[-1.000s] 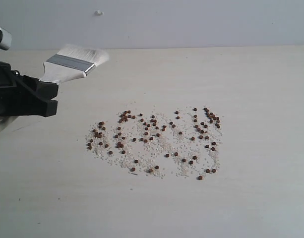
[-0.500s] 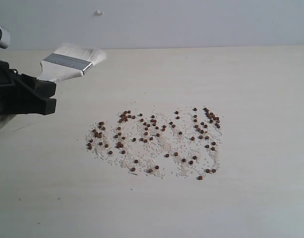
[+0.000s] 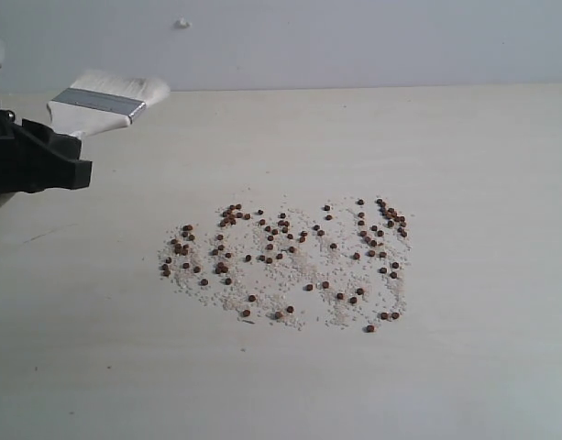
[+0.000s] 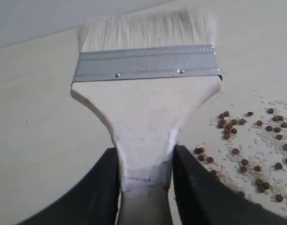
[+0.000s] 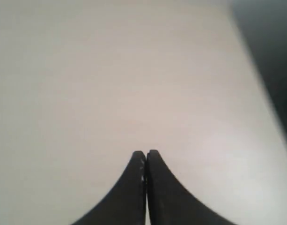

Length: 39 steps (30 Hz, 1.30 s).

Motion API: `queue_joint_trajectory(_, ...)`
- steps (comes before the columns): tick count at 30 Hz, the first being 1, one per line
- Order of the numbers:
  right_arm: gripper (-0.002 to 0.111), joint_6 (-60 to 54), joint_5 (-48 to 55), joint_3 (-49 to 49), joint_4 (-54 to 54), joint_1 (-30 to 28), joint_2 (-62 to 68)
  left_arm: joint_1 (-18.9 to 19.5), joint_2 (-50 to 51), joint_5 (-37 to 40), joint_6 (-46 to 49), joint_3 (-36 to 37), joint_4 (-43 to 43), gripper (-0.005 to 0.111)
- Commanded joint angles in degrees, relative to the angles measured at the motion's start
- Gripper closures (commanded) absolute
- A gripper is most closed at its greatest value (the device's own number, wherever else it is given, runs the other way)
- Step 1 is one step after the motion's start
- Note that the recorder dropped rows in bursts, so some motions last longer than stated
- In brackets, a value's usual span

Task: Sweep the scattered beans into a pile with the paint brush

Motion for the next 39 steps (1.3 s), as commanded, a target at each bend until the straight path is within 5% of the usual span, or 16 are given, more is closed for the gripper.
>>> queue_joint_trajectory(1, 0.108, -24.5, 5.2, -0.5, 29.0, 0.2, 3.8, 0.0, 0.0, 5.4, 8.6, -0.8, -7.5, 0.107)
queue_joint_trajectory(5, 0.108, -39.9, 2.9, 1.1, 46.3, 0.2, 4.0, 0.0, 1.3, 13.8, 30.3, -3.8, -25.9, 0.107)
queue_joint_trajectory(8, 0.108, -42.7, 2.6, 1.1, 47.9, 0.9, 4.0, 0.0, 3.6, 27.7, 52.9, -10.4, -43.5, 0.107)
queue_joint_trajectory(11, 0.108, -45.5, 2.6, 1.1, 48.3, 4.4, 4.0, 0.0, 5.5, 39.9, 65.6, -17.3, -51.3, 0.107)
queue_joint_trajectory(19, 0.108, -56.9, -16.5, 8.2, 58.2, 21.4, 4.4, 0.2, 6.8, 58.4, 74.2, -29.5, -50.6, 0.107)
queue_joint_trajectory(27, 0.108, -92.3, -41.8, 17.2, 87.6, 39.3, 4.4, 0.2, 11.4, 62.9, 77.4, -35.8, -50.8, 0.107)
queue_joint_trajectory(35, 0.108, -95.0, -41.6, 15.8, 95.4, 42.8, 9.1, 0.2, 16.9, 62.9, 79.2, -39.2, -54.5, 0.107)
queue_joint_trajectory(39, 0.089, -102.3, -39.8, 15.1, 93.2, 42.8, 13.6, 0.2, 17.2, 62.9, 83.7, -40.4, -61.2, 0.107)
